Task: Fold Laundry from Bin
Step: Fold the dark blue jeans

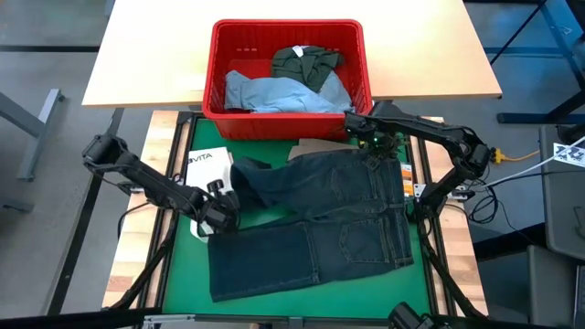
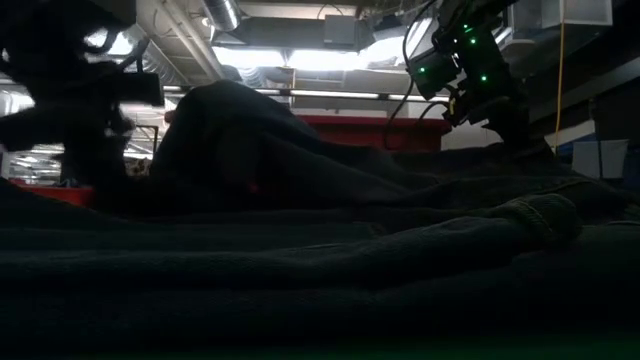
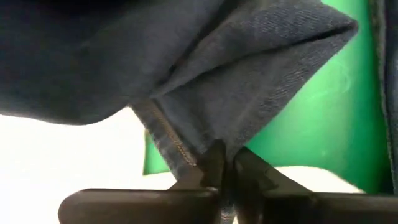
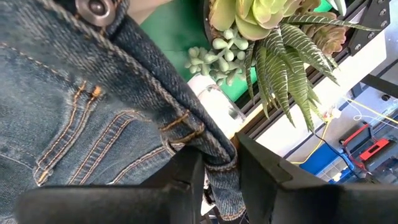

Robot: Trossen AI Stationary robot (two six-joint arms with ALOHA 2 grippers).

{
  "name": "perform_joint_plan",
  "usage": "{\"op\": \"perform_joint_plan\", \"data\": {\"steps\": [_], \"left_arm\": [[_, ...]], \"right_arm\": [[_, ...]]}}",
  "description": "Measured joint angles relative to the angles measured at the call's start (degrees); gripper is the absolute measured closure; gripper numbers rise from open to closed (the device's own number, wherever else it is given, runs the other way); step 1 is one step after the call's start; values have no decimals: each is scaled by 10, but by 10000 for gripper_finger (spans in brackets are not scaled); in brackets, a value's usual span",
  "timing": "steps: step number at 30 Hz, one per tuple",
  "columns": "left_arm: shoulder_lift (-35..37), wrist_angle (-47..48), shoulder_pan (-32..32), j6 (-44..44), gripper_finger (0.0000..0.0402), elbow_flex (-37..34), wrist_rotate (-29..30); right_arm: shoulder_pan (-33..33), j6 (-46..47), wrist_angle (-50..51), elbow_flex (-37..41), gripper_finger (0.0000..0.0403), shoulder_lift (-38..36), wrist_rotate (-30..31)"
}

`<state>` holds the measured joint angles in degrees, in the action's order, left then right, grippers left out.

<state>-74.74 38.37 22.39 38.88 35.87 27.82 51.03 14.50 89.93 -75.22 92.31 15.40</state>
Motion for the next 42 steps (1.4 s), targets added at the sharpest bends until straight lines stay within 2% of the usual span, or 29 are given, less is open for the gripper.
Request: {"op": "perform_joint_plan", "data": {"steps": [8,14,18,24,27,33,42], "left_arm": [[9,315,-7,1,398,181,96],[10,525,-8,36,399,304,113],[29,520,-17,-5,400,332,116],[58,515,-43,-14,401,349,181],[73,517,-58,-40,401,367,194],[111,518,-102,-76,401,422,202],[211,517,-192,-47,401,457,170]], "right_arm": [[0,0,0,0,316,0,0],[0,0,0,0,316,0,0],[0,0,1,0,316,0,0],[0,0,1,0,316,0,17],[0,0,1,0,316,0,17],[0,0,1,0,316,0,17],[0,-8,1,0,316,0,16]]}}
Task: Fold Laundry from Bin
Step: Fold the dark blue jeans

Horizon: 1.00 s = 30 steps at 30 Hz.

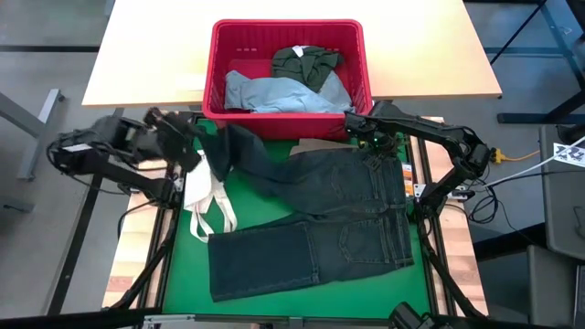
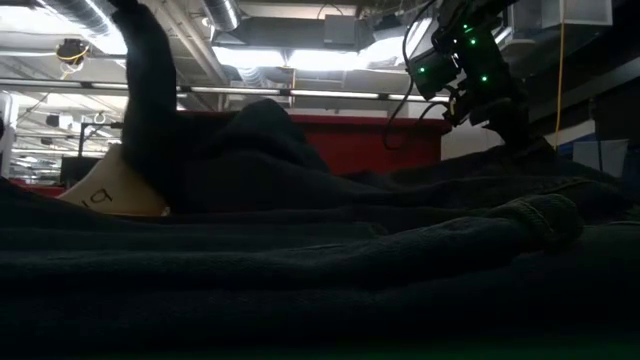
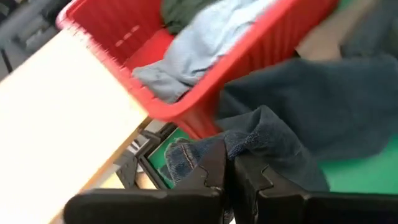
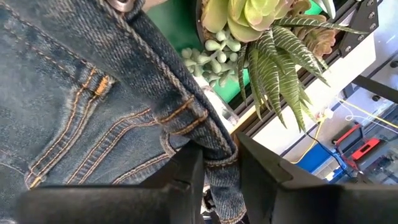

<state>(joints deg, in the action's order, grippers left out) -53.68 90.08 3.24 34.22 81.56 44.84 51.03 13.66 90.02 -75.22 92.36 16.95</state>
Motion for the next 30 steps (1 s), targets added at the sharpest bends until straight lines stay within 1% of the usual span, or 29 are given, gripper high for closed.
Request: {"op": "perform_joint_plan", "data": {"steps": [5,10,13,16,20,23,26,30], "left_arm": [[71,0,-57,34,401,0,-1],[134,0,-101,60,401,0,-1],[162,0,-121,70,401,0,0],[185,0,-140,77,401,0,7],[205,0,-158,77,401,0,8],[208,0,-167,77,401,0,2],[208,-1,-173,63,401,0,3],[208,-1,-181,59,401,0,37]], "right_arm": [[0,-9,0,0,316,0,0],[0,-12,0,0,310,0,3],[0,-20,0,0,296,0,5],[0,-20,0,0,268,0,6],[0,-20,0,0,229,0,10],[0,-24,0,0,210,0,9],[0,-34,1,-1,202,0,3],[0,-36,1,-23,201,0,0]]}}
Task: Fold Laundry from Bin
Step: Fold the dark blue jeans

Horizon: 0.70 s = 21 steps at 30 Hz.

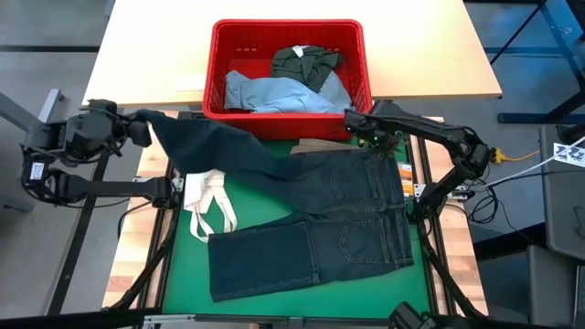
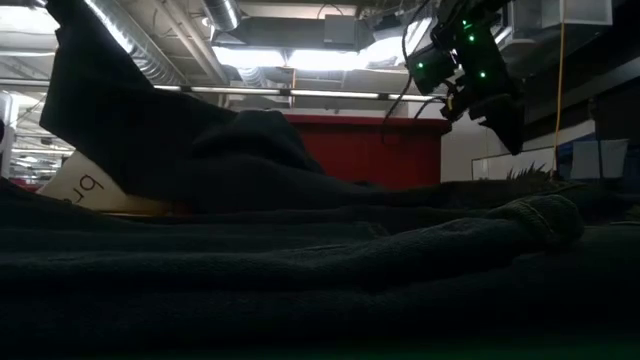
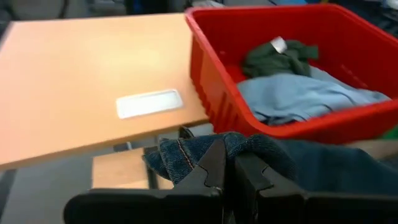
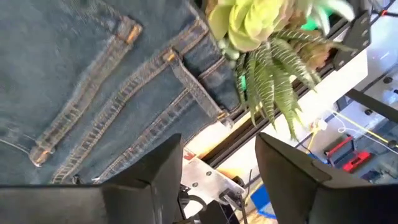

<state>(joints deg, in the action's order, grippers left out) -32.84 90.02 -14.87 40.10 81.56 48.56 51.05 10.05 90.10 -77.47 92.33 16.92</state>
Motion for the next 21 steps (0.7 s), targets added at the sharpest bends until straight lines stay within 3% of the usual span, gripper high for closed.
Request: {"op": "perform_joint_plan", "data": {"steps": [6,11,13,18,21], "left_arm": [[0,0,-14,1,401,0,38],[0,0,-23,2,401,0,31],[0,0,-25,2,401,0,25],[0,0,-25,3,401,0,-4],[0,0,-25,3,401,0,-13]], "right_arm": [[-15,-1,-13,-74,200,-16,-71],[-79,-1,-111,-79,200,-33,-141],[-108,-23,-150,-79,200,-32,-132],[-167,-80,-210,-79,200,-7,-21],[-168,-95,-211,-79,200,16,-16]]}}
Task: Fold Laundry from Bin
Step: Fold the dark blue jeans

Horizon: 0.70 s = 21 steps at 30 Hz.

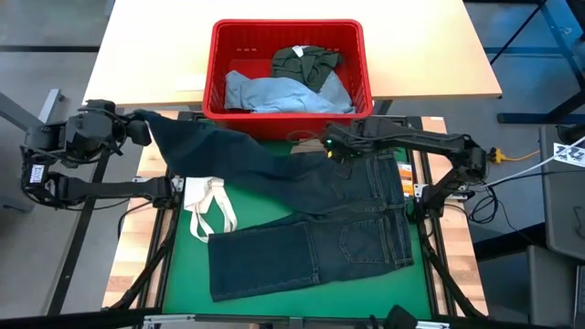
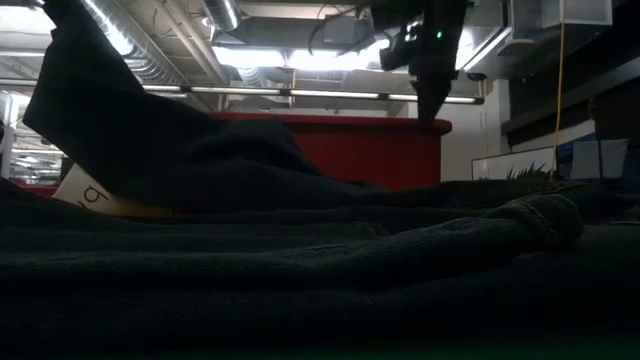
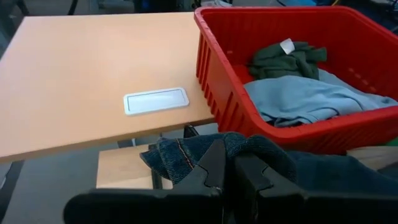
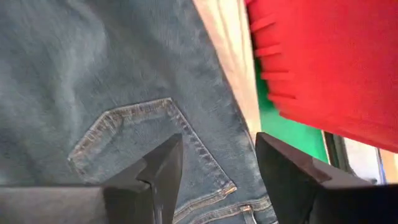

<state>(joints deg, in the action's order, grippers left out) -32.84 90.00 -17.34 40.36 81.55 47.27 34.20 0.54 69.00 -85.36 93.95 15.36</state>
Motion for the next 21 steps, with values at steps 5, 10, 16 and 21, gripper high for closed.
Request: {"op": "perform_joint_plan", "data": {"steps": [5,10,16,21], "left_arm": [[0,0,0,0,401,0,-2],[0,0,0,0,401,0,-3],[0,0,0,0,401,0,-3],[0,0,0,0,401,0,-2]], "right_arm": [[20,-57,7,0,200,44,-6],[47,-112,-6,0,200,85,-9],[81,-116,-18,1,201,129,-12],[98,-116,-18,1,201,157,-11]]}}
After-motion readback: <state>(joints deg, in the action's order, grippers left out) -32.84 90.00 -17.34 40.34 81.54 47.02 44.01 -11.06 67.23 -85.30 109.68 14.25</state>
